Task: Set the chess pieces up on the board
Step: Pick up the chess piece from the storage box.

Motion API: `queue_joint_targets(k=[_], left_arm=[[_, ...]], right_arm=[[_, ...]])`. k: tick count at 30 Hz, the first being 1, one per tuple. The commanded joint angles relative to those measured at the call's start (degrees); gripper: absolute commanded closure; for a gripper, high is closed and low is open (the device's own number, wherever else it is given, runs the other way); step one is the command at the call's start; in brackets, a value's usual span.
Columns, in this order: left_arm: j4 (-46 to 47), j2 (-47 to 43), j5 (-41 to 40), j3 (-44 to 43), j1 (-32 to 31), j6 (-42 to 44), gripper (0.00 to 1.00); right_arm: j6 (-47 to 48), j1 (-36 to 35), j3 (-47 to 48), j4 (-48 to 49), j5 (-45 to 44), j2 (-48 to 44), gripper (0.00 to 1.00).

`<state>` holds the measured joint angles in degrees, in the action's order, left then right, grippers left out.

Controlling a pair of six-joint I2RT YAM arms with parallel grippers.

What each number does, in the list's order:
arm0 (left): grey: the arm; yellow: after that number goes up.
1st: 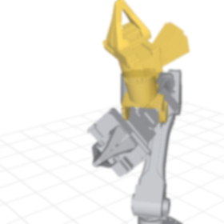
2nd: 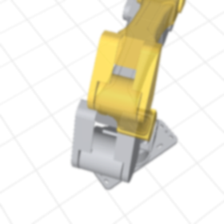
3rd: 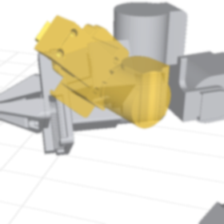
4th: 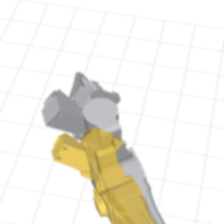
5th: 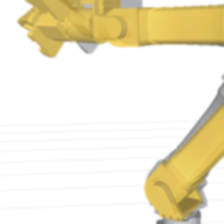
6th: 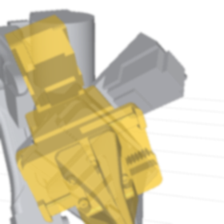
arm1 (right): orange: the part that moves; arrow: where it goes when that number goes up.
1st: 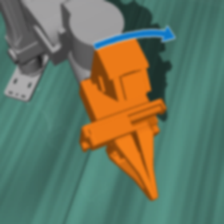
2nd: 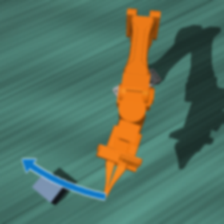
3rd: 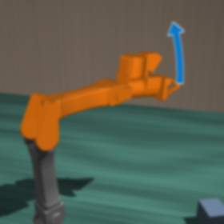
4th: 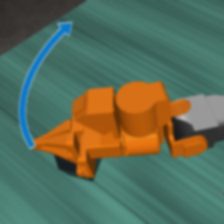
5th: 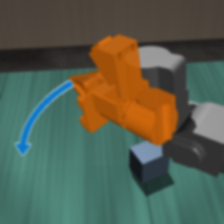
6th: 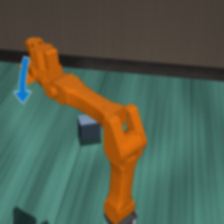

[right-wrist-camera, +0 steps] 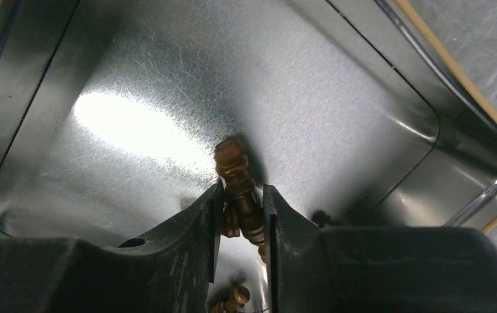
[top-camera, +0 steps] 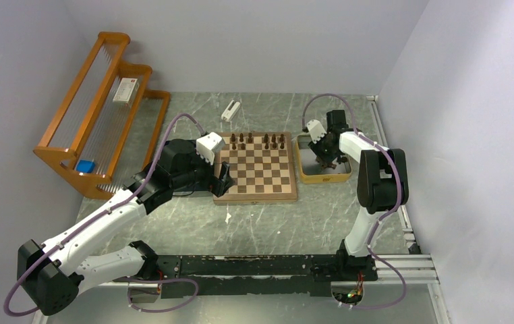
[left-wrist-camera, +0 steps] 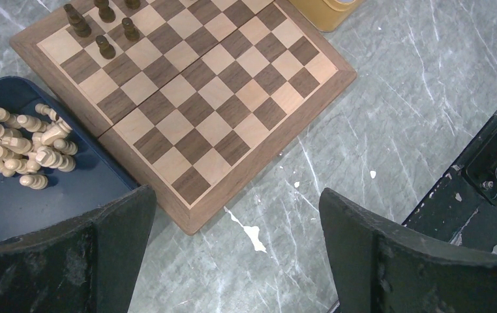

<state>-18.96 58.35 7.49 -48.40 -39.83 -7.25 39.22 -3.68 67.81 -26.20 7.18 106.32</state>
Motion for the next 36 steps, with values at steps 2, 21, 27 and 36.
queue_joint_targets(k=[2, 21, 27, 36], left_arm=[[1.6, -0.1, -1.2, 0.0, 0.3, 0.2, 0.01], [1.6, 1.5, -1.9, 0.0, 1.5, -3.1, 0.07], [2.2, 4.6, -0.4, -2.2, 1.5, -5.8, 0.11], [2.8, 11.4, 4.5, -12.9, 1.6, -12.2, 0.2]], right_arm=[[0.4, 0.4, 0.9, -2.3, 1.3, 0.2, 0.74], [-3.9, -0.4, 1.3, 2.3, 7.9, -11.7, 0.88], [-8.2, -1.4, 0.0, 6.0, 13.2, -17.7, 0.88], [-16.1, -2.0, -8.3, 17.5, 22.2, -28.6, 0.88]])
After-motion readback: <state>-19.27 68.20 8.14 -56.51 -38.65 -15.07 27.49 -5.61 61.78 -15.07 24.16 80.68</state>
